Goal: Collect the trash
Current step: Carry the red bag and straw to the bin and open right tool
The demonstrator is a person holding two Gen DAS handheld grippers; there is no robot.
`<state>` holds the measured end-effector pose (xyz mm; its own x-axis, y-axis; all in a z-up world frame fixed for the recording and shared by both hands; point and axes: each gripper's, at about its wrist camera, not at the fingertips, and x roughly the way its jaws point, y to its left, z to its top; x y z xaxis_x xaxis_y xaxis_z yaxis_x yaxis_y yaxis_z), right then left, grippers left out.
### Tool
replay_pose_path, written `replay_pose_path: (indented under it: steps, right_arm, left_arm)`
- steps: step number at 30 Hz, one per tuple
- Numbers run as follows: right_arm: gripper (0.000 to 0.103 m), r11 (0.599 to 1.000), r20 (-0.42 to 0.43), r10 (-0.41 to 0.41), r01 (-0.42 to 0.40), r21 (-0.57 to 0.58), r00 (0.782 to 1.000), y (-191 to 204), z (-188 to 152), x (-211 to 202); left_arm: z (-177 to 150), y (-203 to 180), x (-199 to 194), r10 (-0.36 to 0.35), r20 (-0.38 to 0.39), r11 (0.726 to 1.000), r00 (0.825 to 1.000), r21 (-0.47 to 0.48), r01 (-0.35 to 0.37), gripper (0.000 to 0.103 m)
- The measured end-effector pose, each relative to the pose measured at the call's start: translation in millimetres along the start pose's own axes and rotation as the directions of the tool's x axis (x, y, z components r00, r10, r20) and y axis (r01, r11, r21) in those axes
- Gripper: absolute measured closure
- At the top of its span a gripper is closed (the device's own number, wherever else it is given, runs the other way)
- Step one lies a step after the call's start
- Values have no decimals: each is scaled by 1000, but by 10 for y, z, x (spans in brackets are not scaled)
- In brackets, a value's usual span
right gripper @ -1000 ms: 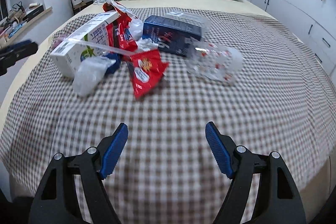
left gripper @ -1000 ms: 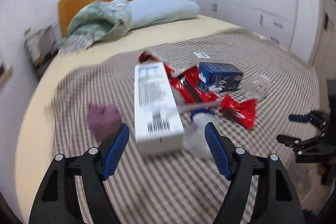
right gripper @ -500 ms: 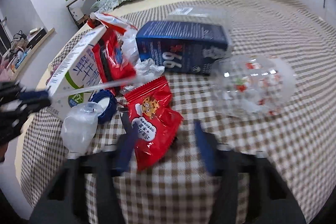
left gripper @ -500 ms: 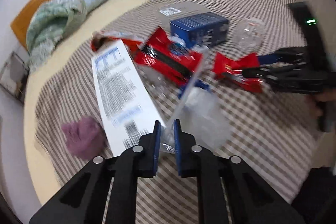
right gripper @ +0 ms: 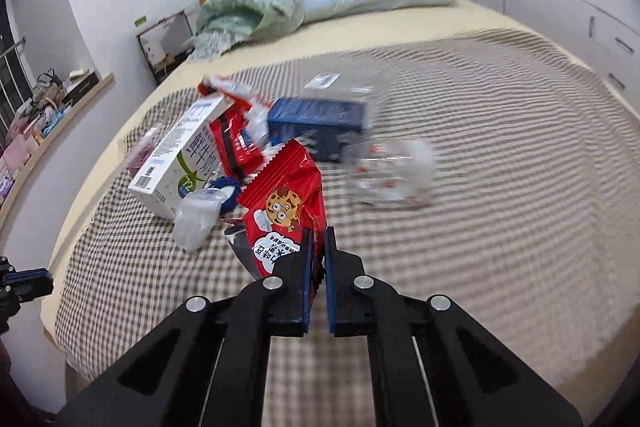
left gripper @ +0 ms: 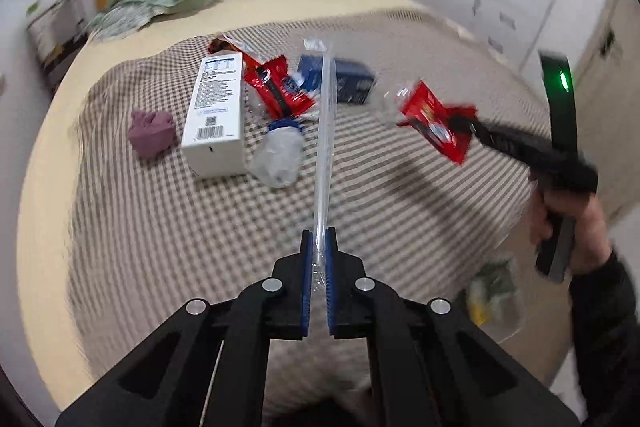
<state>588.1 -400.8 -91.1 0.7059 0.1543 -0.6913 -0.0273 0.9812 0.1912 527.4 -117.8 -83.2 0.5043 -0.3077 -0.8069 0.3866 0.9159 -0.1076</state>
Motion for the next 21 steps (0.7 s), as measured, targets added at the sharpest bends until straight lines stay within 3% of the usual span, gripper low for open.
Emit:
replay_pose_path:
  steps: [2, 5, 9, 13, 16, 21]
  right_arm:
    - [97, 1000, 12, -19, 18, 25, 1000, -199, -95, -220]
    - [97, 996, 22, -61, 60, 71, 998, -575, -311, -567]
    - [97, 987, 24, -123, 120, 106, 992, -1039, -636, -966]
    - [97, 971, 11, -193, 190, 148, 981, -1546, -1071, -1350]
    - [97, 952, -39, -232, 235, 194, 972, -1963, -1460, -1516]
    - [97, 910, -211, -283, 332, 250, 935, -2575, -2356, -1488]
  left_arm:
    - [-96, -144, -80, 19, 22, 999, 1000, -47, -18, 100]
    - [-266, -428, -116, -22, 36, 992, 999, -127, 27, 100]
    - [-401, -973, -70, -56, 41, 987, 998, -147, 62, 100]
    - [-510, -1618, -1, -135, 26, 977, 990, -163, 138, 100]
    - [-646, -2142, 145, -212, -21, 965, 977, -159, 206, 100]
    - [-1011, -2894, 609, -323, -196, 942, 926, -164, 293, 100]
